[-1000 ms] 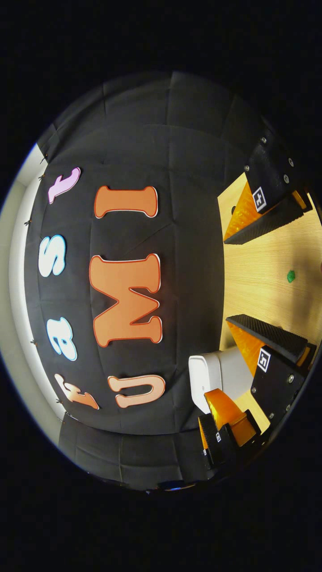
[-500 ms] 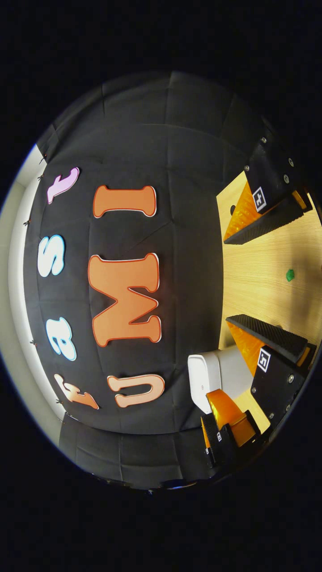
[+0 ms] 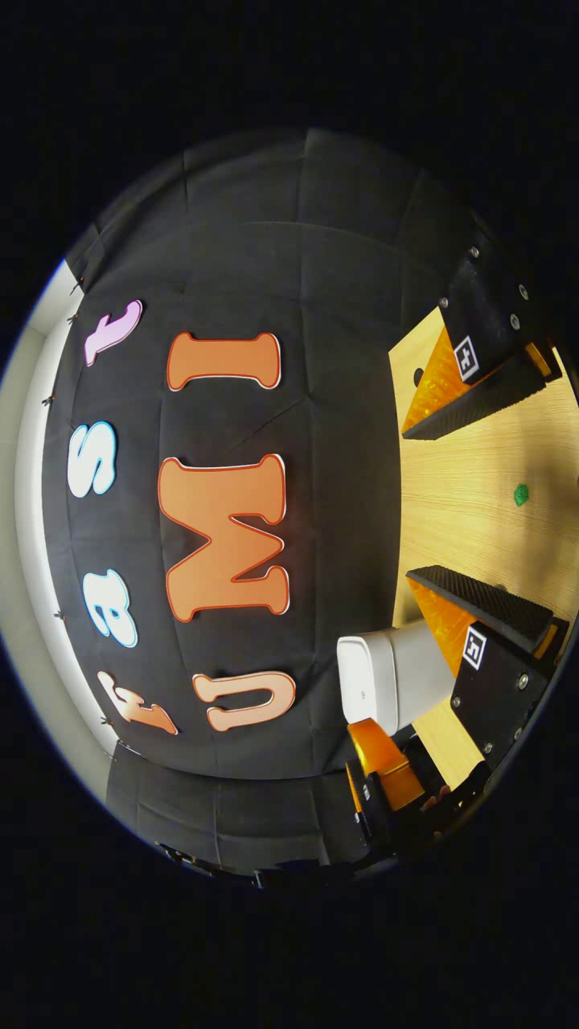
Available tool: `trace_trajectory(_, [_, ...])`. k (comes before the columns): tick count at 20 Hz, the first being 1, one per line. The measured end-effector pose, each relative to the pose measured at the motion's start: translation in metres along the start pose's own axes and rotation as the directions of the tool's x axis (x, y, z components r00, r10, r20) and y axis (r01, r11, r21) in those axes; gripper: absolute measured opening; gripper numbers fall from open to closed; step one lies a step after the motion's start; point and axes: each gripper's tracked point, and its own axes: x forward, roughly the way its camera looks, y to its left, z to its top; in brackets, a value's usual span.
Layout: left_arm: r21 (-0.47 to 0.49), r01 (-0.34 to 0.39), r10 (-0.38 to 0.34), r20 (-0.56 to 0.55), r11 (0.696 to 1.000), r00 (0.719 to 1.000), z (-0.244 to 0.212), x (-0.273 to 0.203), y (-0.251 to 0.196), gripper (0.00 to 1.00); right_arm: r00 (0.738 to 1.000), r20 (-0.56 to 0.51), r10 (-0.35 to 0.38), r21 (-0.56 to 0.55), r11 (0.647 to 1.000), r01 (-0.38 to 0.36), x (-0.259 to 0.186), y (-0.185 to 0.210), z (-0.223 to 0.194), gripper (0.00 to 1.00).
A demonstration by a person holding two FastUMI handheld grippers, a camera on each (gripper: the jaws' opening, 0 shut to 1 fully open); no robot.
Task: Press the lid of the desktop garbage bin to open it, pick up the crumpled paper on the desktop and throw it into the bin, then pick up the pop can on the desktop and drop it into the bin, and finally close the garbage bin lid.
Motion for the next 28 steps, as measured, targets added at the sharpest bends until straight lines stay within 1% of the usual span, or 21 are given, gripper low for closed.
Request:
trace_trajectory(2, [0.01, -0.047, 0.047, 0.011, 0.999, 0.999, 0.005, 0.0, 0.014, 0.95, 1.0, 0.003, 0.001, 0.004, 1.0, -0.001, -0.001, -0.001, 0.001, 0.94])
trace_trajectory(3, [0.0, -0.047, 0.047, 0.008, 0.999, 0.999, 0.005, 0.001, 0.013, 0.95, 1.0, 0.005, -0.003, 0.005, 1.0, 0.003, 0.0, -0.001, 0.002, 0.94])
trace_trajectory(5, [-0.04, -0.017, 0.017, -0.001, 0.999, 1.0, 0.003, 0.0, 0.006, 0.87, 1.0, 0.003, -0.005, 0.008, 1.0, 0.005, 0.0, -0.003, 0.001, 0.94])
trace_trajectory(6, [-0.058, -0.007, 0.007, 0.0, 0.998, 1.0, 0.003, 0.0, 0.004, 0.75, 1.0, 0.0, -0.005, 0.008, 1.0, 0.005, 0.001, -0.003, 0.001, 0.94])
trace_trajectory(7, [-0.067, 0.0, 0.0, 0.01, 0.998, 1.0, 0.005, 0.0, 0.003, 0.67, 1.0, -0.006, -0.006, 0.006, 1.0, 0.006, 0.002, -0.003, 0.001, 0.94])
trace_trajectory(8, [-0.065, 0.006, -0.005, 0.022, 0.998, 1.0, 0.01, 0.0, 0.002, 0.54, 1.0, -0.008, -0.006, 0.006, 1.0, 0.006, 0.001, -0.004, 0.0, 0.94])
trace_trajectory(9, [-0.053, 0.02, -0.019, 0.026, 0.998, 0.999, 0.01, 0.003, -0.002, 0.44, 1.0, -0.007, -0.008, 0.008, 1.0, 0.008, 0.0, -0.005, 0.0, 0.94])
trace_trajectory(10, [-0.038, 0.053, -0.052, 0.014, 0.998, 0.999, 0.01, 0.004, -0.01, 0.33, 1.0, -0.005, -0.011, 0.01, 1.0, 0.012, 0.001, -0.006, 0.001, 0.94])
trace_trajectory(11, [-0.025, 0.07, -0.07, 0.001, 0.997, 0.998, 0.006, 0.006, -0.016, 0.22, 1.0, -0.002, -0.014, 0.013, 1.0, 0.014, 0.0, -0.007, 0.002, 0.94])
trace_trajectory(12, [-0.015, 0.064, -0.064, -0.013, 0.998, 0.998, 0.003, 0.008, -0.016, 0.1, 1.0, -0.003, -0.016, 0.015, 1.0, 0.016, 0.0, -0.008, 0.002, 0.94])
trace_trajectory(13, [-0.018, 0.076, -0.077, -0.035, 0.997, 0.996, -0.005, 0.01, -0.018, 0.0, 1.0, -0.005, -0.018, 0.018, 1.0, 0.019, 0.001, -0.009, 0.001, 0.94])
trace_trajectory(14, [-0.032, 0.1, -0.101, -0.054, 0.995, 0.993, -0.01, 0.014, -0.023, 0.0, 1.0, -0.006, -0.021, 0.023, 1.0, 0.022, 0.0, -0.011, 0.001, 0.94])
trace_trajectory(15, [-0.033, 0.108, -0.11, -0.074, 0.994, 0.991, -0.015, 0.018, -0.025, 0.0, 1.0, -0.006, -0.025, 0.027, 0.999, 0.025, -0.001, -0.012, 0.001, 0.94])
trace_trajectory(17, [0.002, 0.049, -0.049, -0.078, 0.999, 0.996, -0.015, 0.03, -0.004, 0.0, 0.999, -0.009, -0.033, 0.028, 0.999, 0.033, 0.0, -0.016, 0.0, 0.94])
trace_trajectory(21, [0.012, -0.002, 0.003, -0.088, 1.0, 0.996, -0.011, 0.07, 0.032, 0.0, 0.999, -0.018, -0.046, 0.035, 0.998, 0.046, 0.0, -0.024, -0.003, 0.94])
trace_trajectory(23, [0.029, -0.067, 0.07, -0.116, 0.997, 0.991, -0.018, 0.096, 0.059, 0.0, 0.999, -0.028, -0.04, 0.045, 0.998, 0.042, 0.001, -0.025, -0.005, 0.94])
trace_trajectory(25, [0.08, -0.119, 0.13, -0.143, 0.99, 0.981, -0.027, 0.12, 0.085, 0.0, 0.999, -0.03, -0.042, 0.048, 0.998, 0.044, 0.003, -0.027, -0.004, 0.94])
trace_trajectory(26, [0.091, -0.125, 0.138, -0.15, 0.988, 0.979, -0.031, 0.128, 0.091, 0.0, 0.999, -0.031, -0.043, 0.046, 0.998, 0.044, 0.003, -0.028, -0.004, 0.94])
trace_trajectory(28, [0.078, -0.126, 0.138, -0.179, 0.989, 0.974, -0.042, 0.137, 0.094, 0.0, 0.999, -0.034, -0.041, 0.04, 0.998, 0.043, 0.006, -0.028, -0.003, 0.94])
